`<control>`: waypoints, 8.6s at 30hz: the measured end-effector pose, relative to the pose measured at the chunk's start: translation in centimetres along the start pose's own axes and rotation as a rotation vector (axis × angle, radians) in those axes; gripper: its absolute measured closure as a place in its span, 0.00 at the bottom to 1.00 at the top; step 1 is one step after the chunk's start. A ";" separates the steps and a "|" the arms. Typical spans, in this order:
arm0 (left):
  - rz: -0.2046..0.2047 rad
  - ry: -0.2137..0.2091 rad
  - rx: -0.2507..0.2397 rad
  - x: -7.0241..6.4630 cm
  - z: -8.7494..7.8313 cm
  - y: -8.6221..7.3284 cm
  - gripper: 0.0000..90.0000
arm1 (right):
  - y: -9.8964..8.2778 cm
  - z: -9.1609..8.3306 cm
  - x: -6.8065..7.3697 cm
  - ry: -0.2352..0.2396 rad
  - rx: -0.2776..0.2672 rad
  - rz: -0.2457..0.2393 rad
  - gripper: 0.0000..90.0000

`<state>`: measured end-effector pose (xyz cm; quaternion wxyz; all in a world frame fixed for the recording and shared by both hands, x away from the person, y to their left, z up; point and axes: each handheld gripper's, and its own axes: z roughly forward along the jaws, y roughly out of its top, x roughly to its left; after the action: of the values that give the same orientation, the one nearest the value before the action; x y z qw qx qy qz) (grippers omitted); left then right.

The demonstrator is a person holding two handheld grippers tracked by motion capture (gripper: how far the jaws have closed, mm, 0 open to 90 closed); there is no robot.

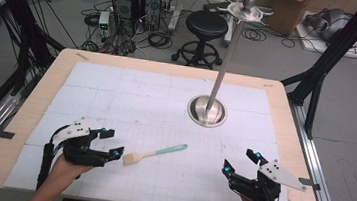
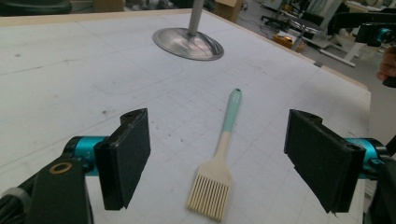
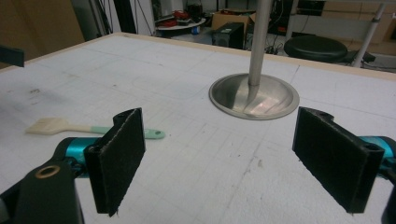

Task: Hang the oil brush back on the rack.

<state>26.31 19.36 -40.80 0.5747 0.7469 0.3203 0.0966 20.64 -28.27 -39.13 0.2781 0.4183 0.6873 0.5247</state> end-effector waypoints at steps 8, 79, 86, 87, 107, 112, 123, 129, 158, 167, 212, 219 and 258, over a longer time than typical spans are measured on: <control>0.062 -0.056 0.132 -0.4 4.7 1.8 0.41 | 0.0 -0.1 -0.2 -0.006 0.006 0.004 0.18; 0.137 -0.058 0.186 -2.2 6.5 1.9 0.91 | -0.3 0.6 -0.1 0.017 0.027 0.029 0.18; 0.125 -0.059 0.101 -2.9 4.7 2.1 0.91 | -0.1 1.2 0.6 0.046 0.019 0.040 0.18; 0.124 -0.064 0.094 -2.9 4.5 2.1 0.91 | -0.1 1.3 0.8 0.050 0.016 0.040 0.18; 0.106 -0.100 -0.021 -4.7 2.9 1.8 0.91 | 1.5 6.2 5.9 0.271 0.015 0.066 0.19; 0.108 -0.112 -0.022 -5.1 3.0 1.7 0.91 | 1.9 7.3 7.2 0.332 0.013 0.071 0.20; 0.122 -0.132 -0.008 -5.8 3.5 1.5 0.91 | 2.8 9.0 8.2 0.413 0.010 0.107 0.29; 0.121 -0.132 -0.006 -5.9 3.4 1.5 0.91 | 3.7 9.5 8.9 0.442 -0.003 0.100 0.38; 0.148 -0.176 0.003 -6.8 3.3 1.3 0.92 | 7.0 9.3 10.2 0.636 0.036 0.151 0.93; 0.095 -0.293 -0.048 -6.0 2.4 1.9 0.72 | 8.0 8.9 10.2 0.731 -0.014 0.147 0.93; 0.058 -0.138 -0.146 -2.5 -1.4 0.8 0.36 | 12.8 9.4 7.4 0.763 -0.098 0.029 0.93; 0.053 -0.065 -0.145 -0.7 -3.1 -0.3 0.26 | 15.2 9.7 4.9 0.707 -0.086 0.017 0.93; 0.043 -0.037 -0.142 0.2 -3.9 -0.9 0.21 | 25.9 11.4 -5.0 0.479 -0.099 0.048 0.92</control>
<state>24.12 22.65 -40.37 0.6299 0.7124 0.2861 0.1177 39.82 -24.50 -18.07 0.1147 0.2838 0.6971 0.6483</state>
